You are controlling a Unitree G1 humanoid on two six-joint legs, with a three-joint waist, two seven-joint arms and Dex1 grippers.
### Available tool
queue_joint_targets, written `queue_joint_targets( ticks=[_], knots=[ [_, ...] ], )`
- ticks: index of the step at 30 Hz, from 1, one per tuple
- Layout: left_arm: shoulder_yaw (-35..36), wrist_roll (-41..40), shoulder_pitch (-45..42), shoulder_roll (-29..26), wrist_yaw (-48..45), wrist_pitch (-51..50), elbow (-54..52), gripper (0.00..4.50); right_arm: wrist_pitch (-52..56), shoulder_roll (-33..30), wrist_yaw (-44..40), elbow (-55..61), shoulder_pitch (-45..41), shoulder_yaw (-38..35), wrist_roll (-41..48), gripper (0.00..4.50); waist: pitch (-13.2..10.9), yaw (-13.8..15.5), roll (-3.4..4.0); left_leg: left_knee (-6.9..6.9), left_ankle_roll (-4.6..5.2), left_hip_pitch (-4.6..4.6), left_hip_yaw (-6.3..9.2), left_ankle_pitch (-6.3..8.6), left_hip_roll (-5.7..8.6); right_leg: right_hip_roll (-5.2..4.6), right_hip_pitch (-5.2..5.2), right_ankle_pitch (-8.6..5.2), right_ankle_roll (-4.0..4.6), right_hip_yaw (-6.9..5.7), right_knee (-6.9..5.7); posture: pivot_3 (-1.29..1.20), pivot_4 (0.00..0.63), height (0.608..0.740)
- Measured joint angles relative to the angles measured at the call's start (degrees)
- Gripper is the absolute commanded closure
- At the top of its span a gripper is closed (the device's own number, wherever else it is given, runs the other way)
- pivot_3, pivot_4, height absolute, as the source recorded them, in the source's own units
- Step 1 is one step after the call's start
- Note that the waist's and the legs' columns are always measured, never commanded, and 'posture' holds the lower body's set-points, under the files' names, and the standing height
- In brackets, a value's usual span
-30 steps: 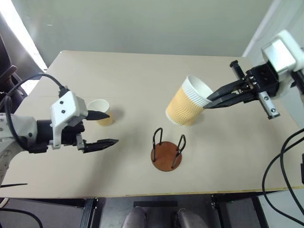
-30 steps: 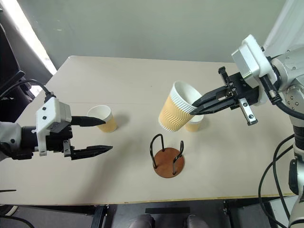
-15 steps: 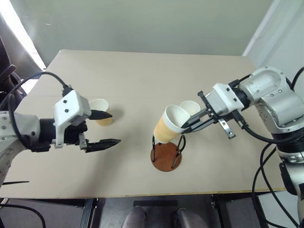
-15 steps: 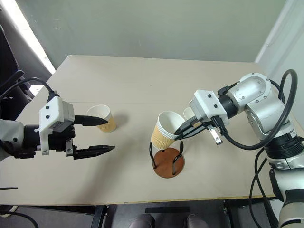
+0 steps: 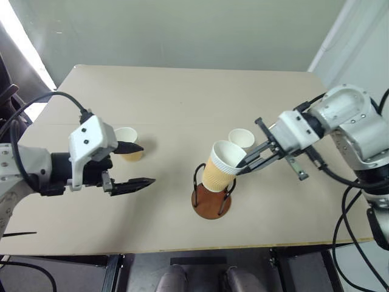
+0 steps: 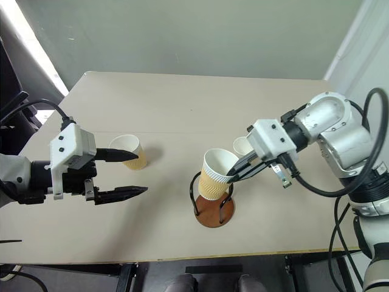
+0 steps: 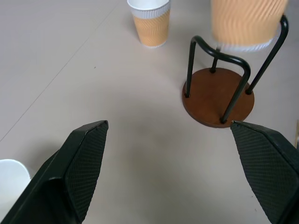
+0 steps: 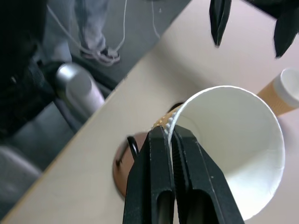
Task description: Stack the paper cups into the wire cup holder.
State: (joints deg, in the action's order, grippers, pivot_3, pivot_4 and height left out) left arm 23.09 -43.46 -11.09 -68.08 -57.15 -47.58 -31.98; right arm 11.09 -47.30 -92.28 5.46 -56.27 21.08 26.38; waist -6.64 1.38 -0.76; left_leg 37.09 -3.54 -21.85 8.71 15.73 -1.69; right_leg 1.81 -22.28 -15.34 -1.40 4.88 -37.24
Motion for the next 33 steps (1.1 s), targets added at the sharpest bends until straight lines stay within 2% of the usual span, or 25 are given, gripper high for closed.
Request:
queue_joint_targets(
  ticks=[3,6,11,17,21,25,33],
  knots=[
    [0.0,-0.16,-0.02,-0.11,0.04,-0.07,-0.46,0.0,-1.58,0.79,-0.01,-1.22,0.36,0.1,-2.85,4.42,0.0,0.0,0.0,0.0,0.0,-0.01,0.0,0.0,0.0,-0.01,-0.01,0.01,0.01,0.0,0.0,0.0,0.15,0.74],
    [0.0,-0.22,-0.04,-0.29,0.03,-0.09,-0.53,0.0,-3.1,1.02,-0.02,-1.78,0.37,0.33,-4.06,3.88,0.0,0.07,0.0,0.0,0.0,-0.01,0.01,0.0,0.0,-0.01,0.0,0.01,0.01,-0.01,0.0,0.0,0.15,0.74],
    [0.0,-0.23,-0.07,-0.33,-0.1,-0.08,-0.51,0.0,-4.17,0.78,-0.02,-3.39,-0.15,0.35,-3.91,2.04,0.0,0.04,0.0,0.0,0.0,-0.01,0.0,0.0,0.0,0.0,0.0,0.01,0.02,-0.01,0.0,0.0,0.15,0.74],
    [0.16,-0.19,-0.05,-0.33,-0.35,-0.04,-0.39,0.0,-4.83,-0.23,0.17,-10.04,-5.65,-0.3,-1.74,0.03,0.0,0.02,0.0,0.0,-0.01,0.0,0.0,0.0,0.0,-0.01,0.0,0.02,0.03,-0.01,0.0,0.0,0.15,0.74],
    [0.47,-0.23,-0.52,-0.11,-0.09,0.23,-0.42,0.0,-10.15,2.92,4.13,-30.15,-12.2,-1.16,-10.76,0.03,0.02,0.03,-0.03,0.0,0.0,0.05,0.06,0.0,-0.05,-0.05,-0.07,0.08,0.14,-0.04,-0.12,0.0,0.15,0.74],
    [0.48,-0.16,-1.54,1.52,0.86,0.85,-0.11,0.0,-16.25,6.11,3.83,-44.21,-11.72,0.02,-17.85,0.03,0.01,0.29,-0.02,-0.03,-0.05,-0.07,0.03,-0.01,-0.06,-0.05,-0.25,0.07,0.18,-0.06,-0.6,0.0,0.15,0.74],
    [6.72,-7.69,-8.95,3.44,2.77,0.29,2.53,0.0,-23.63,10.3,3.41,-54.4,-11.53,0.42,-25.62,0.03,0.0,0.31,0.0,-0.09,-0.15,-0.14,-0.03,-0.04,-0.07,-0.06,-0.35,0.07,0.19,-0.04,-0.59,0.0,0.15,0.74]
  ],
)
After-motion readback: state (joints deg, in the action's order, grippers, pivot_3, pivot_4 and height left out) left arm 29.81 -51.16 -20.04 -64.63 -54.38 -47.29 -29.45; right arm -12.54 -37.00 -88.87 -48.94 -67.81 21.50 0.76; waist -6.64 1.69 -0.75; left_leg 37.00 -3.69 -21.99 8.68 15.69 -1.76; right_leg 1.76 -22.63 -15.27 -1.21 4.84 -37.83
